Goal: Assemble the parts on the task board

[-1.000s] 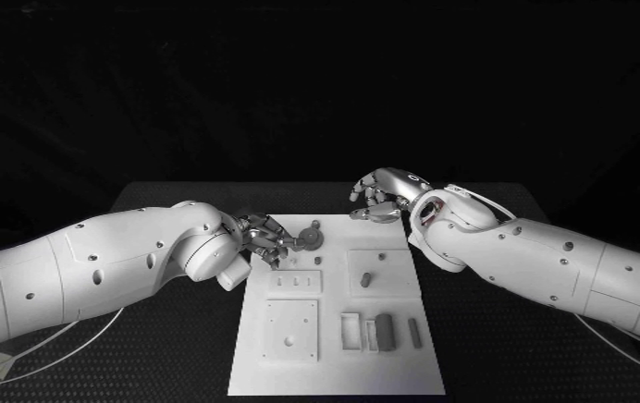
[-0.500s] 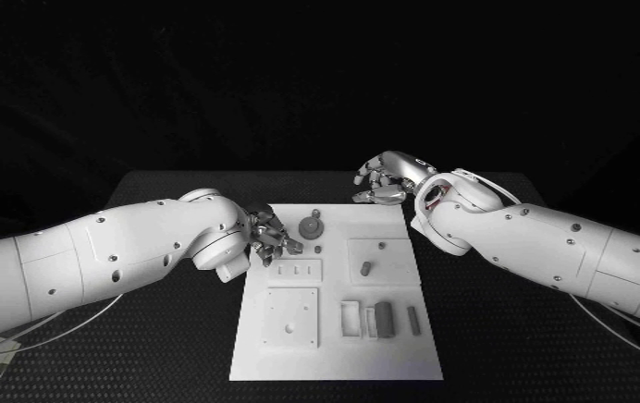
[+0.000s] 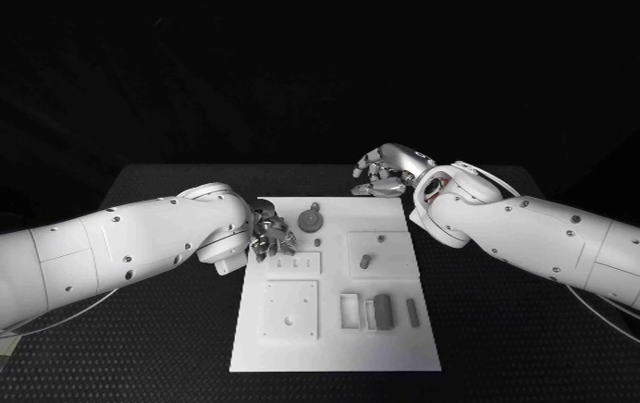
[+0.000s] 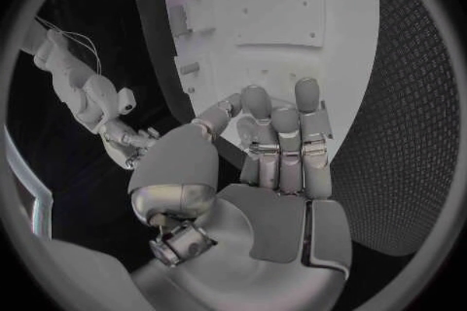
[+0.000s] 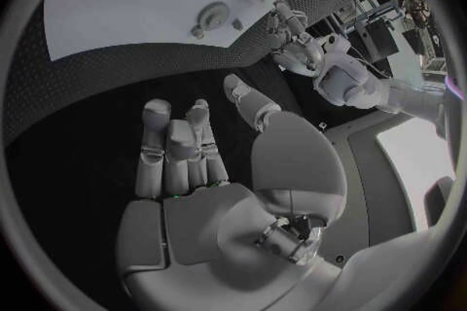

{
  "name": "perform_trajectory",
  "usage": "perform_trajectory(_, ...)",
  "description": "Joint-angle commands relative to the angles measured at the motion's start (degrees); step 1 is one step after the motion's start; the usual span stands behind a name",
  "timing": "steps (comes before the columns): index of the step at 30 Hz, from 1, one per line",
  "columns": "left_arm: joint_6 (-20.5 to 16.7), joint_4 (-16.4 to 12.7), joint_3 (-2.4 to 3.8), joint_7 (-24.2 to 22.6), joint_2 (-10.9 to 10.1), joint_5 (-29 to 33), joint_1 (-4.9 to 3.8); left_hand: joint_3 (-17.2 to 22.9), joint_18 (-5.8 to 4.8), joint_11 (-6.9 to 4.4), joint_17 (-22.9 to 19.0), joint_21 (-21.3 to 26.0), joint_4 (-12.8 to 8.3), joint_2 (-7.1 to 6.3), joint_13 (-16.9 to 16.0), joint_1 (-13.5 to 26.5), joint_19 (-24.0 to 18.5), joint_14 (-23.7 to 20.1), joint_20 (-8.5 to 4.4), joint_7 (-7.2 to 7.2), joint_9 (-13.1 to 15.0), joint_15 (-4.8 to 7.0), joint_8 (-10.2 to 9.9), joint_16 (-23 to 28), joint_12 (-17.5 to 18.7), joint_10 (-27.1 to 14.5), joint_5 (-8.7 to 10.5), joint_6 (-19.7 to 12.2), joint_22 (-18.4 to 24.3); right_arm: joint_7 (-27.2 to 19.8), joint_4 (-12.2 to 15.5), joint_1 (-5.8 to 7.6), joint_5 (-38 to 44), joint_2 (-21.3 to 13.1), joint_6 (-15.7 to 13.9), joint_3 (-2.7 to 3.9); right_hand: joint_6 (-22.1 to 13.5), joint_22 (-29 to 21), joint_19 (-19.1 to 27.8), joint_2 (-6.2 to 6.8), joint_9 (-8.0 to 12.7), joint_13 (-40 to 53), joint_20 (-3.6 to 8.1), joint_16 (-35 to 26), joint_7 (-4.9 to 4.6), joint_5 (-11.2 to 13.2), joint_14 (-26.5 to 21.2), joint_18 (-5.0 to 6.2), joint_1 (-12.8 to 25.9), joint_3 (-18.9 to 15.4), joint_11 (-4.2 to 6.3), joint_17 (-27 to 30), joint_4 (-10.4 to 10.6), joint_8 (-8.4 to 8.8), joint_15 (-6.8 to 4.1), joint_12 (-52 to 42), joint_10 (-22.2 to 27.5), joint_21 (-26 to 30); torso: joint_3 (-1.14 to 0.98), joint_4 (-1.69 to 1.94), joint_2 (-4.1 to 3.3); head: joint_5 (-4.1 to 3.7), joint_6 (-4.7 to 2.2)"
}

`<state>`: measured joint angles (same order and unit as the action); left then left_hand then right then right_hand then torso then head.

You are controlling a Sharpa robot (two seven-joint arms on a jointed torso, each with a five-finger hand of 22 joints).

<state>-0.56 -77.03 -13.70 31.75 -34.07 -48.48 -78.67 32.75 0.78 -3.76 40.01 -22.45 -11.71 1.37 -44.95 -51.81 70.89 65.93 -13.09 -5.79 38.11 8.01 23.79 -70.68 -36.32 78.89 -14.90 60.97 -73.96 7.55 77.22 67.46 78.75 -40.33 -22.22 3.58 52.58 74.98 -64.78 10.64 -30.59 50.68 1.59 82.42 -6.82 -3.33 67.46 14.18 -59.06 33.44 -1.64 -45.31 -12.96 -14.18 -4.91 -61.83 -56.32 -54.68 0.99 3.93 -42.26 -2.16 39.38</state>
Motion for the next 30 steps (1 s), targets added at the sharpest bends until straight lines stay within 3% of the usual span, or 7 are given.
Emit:
perform_trajectory(1,2.49,0.46,0.05,0.70,0.59,-3.01,0.28,0.60,-0.76,-1.58,-0.09,-0.25,-0.36,-0.04,0.07,0.58,1.56,-0.42,-1.14,5.82,12.53,1.07,0.21,-0.20,-0.17,-1.04,0.21,8.08,-0.07,-0.65,0.07,0.03,-0.18,0.09,0.58,0.04,-0.64,0.35,0.35,-0.02,0.08,-0.07,0.22,-0.27,-1.24,-0.01,-0.23,0.82,-0.58,0.11,0.02,0.10,0.07,0.14,0.28,0.22,0.49,0.36,0.02,0.07,0.05,-0.02,0.17)
perform_trajectory(11,2.06,1.67,0.06,0.58,1.79,-5.28,1.31,0.86,-0.77,-1.65,-0.29,-0.30,-0.53,-0.02,0.11,0.79,1.71,-0.36,-1.24,5.89,12.78,1.19,0.28,-0.46,-0.45,-1.03,-0.05,8.13,-0.26,-0.68,0.09,0.03,-0.18,0.13,0.74,0.05,-0.64,0.35,0.39,-0.07,0.09,-0.10,0.19,-0.29,-1.25,-0.01,-0.27,0.82,-0.57,0.06,0.01,0.11,0.07,0.15,0.29,0.22,0.52,0.39,-0.02,0.02,0.04,-0.16,0.51)
perform_trajectory(22,2.59,1.76,0.07,0.61,2.20,-5.86,1.54,1.08,-0.77,-1.81,-0.62,-0.46,-0.60,0.00,0.18,1.26,2.10,-0.07,-1.39,6.05,13.19,1.39,0.51,-0.93,-0.97,-0.83,-0.27,8.42,-0.56,-0.70,0.07,0.03,-0.18,0.15,0.90,0.05,-0.63,0.35,0.42,-0.13,0.10,-0.13,0.14,-0.30,-1.26,0.00,-0.30,0.82,-0.52,-0.01,0.00,0.13,0.10,0.15,0.30,0.21,0.53,0.42,-0.02,0.09,0.07,-0.27,0.70)
perform_trajectory(30,2.51,2.17,0.08,0.52,2.75,-6.81,2.36,1.20,-0.77,-1.88,-0.83,-0.54,-0.61,0.05,0.24,1.41,2.29,0.09,-1.48,6.11,13.37,1.50,0.60,-1.09,-1.17,-0.75,-0.36,8.51,-0.70,-0.70,0.10,0.03,-0.18,0.10,0.87,0.05,-0.60,0.35,0.44,-0.20,0.11,-0.16,0.10,-0.31,-1.26,0.00,-0.32,0.82,-0.41,-0.08,0.00,0.14,0.18,0.15,0.31,0.19,0.54,0.44,0.02,0.08,0.11,-0.24,0.81)
